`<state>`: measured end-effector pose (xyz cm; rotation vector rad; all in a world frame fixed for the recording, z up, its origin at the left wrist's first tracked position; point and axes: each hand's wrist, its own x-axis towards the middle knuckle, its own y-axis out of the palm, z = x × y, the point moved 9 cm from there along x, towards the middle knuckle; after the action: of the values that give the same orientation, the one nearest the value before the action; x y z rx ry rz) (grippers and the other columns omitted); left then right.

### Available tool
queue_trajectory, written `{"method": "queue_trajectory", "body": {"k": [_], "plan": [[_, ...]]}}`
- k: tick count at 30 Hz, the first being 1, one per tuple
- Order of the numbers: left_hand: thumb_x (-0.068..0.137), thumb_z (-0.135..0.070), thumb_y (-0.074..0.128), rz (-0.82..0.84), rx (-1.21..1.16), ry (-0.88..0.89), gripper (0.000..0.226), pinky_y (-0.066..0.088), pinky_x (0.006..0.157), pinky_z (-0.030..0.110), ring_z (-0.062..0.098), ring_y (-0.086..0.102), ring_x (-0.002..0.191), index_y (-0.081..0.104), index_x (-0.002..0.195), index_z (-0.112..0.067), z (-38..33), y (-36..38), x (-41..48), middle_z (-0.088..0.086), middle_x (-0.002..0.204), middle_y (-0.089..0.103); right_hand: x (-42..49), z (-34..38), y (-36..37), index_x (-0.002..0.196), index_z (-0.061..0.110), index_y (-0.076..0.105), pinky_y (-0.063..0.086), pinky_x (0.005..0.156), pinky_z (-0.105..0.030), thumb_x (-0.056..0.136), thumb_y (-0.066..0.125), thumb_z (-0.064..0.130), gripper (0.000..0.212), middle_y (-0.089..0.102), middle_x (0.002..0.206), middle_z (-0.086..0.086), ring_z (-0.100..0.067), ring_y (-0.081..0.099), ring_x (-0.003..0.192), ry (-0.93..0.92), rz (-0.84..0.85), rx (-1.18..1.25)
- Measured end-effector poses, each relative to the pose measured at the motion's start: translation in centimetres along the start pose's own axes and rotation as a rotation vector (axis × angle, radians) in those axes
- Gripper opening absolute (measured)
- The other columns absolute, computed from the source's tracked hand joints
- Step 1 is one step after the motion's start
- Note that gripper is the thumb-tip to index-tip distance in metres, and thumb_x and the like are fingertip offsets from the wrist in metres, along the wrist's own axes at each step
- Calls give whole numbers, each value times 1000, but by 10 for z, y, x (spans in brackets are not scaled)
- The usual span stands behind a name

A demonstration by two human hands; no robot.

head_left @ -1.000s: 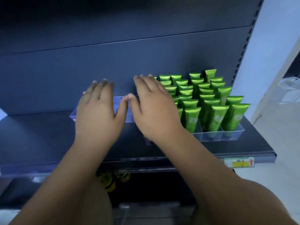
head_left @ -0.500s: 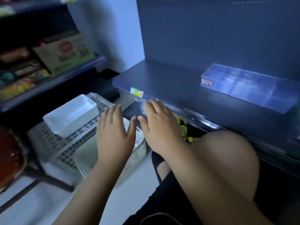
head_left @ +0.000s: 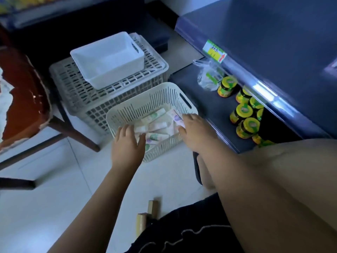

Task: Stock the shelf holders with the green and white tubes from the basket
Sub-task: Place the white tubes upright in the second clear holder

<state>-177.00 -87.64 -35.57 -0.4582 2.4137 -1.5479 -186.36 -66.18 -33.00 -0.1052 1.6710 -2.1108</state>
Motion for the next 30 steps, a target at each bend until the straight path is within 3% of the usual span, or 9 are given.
{"method": "queue_trajectory", "body": {"k": [5, 9, 11, 14, 17, 22, 27, 30], "plan": [[102, -38, 54, 67, -91, -104, 47, 43, 109, 48, 31, 46, 136, 52, 139, -9, 31, 42, 45, 10, 141, 58, 64, -13, 23, 112, 14, 58, 49, 84, -42, 103, 43, 40, 32, 60, 121, -11, -34, 58, 110, 92, 46, 102], [102, -43, 52, 170, -151, -283, 49, 44, 109, 48, 33, 54, 128, 51, 141, -15, 63, 84, 88, 9, 141, 58, 125, -3, 53, 129, 12, 57, 51, 91, -42, 103, 44, 33, 37, 58, 129, -13, -35, 59, 115, 126, 135, 192], [100, -42, 56, 226, -159, -356, 48, 43, 111, 47, 33, 55, 127, 53, 141, -16, 77, 108, 106, 10, 142, 57, 154, 4, 79, 127, 11, 59, 51, 88, -39, 103, 44, 31, 34, 61, 123, -13, -34, 61, 111, 136, 203, 237], [94, -30, 65, 372, -2, -306, 46, 38, 117, 46, 32, 46, 136, 55, 138, -19, 90, 148, 127, 10, 145, 53, 185, 6, 133, 118, 11, 59, 45, 73, -34, 102, 44, 26, 27, 63, 110, -11, -29, 60, 96, 156, 341, 204], [88, -20, 68, 462, 126, -263, 48, 37, 116, 46, 33, 42, 138, 56, 135, -26, 100, 179, 140, 5, 145, 52, 199, 3, 179, 128, 13, 57, 54, 85, -40, 97, 49, 15, 32, 63, 120, -11, -31, 61, 106, 157, 432, 112], [89, -28, 71, 369, 218, -158, 43, 48, 102, 46, 38, 53, 121, 61, 130, -23, 97, 194, 161, 8, 133, 60, 203, 4, 226, 142, 16, 49, 50, 91, -40, 90, 58, 10, 53, 55, 132, -9, -28, 55, 118, 37, 388, -49], [86, -36, 71, 213, 184, -147, 23, 51, 81, 40, 35, 61, 100, 67, 104, -22, 100, 182, 169, 4, 106, 71, 212, 7, 243, 121, 15, 64, 45, 91, -40, 93, 59, 18, 28, 59, 122, -10, -30, 49, 120, 32, 427, -187], [84, -33, 71, 118, 0, -224, 20, 52, 72, 37, 30, 64, 89, 68, 98, -19, 100, 164, 169, 3, 94, 72, 214, -1, 252, 117, 11, 66, 51, 90, -40, 91, 65, 20, 28, 62, 119, -11, -32, 54, 119, 168, 452, -21]]}}
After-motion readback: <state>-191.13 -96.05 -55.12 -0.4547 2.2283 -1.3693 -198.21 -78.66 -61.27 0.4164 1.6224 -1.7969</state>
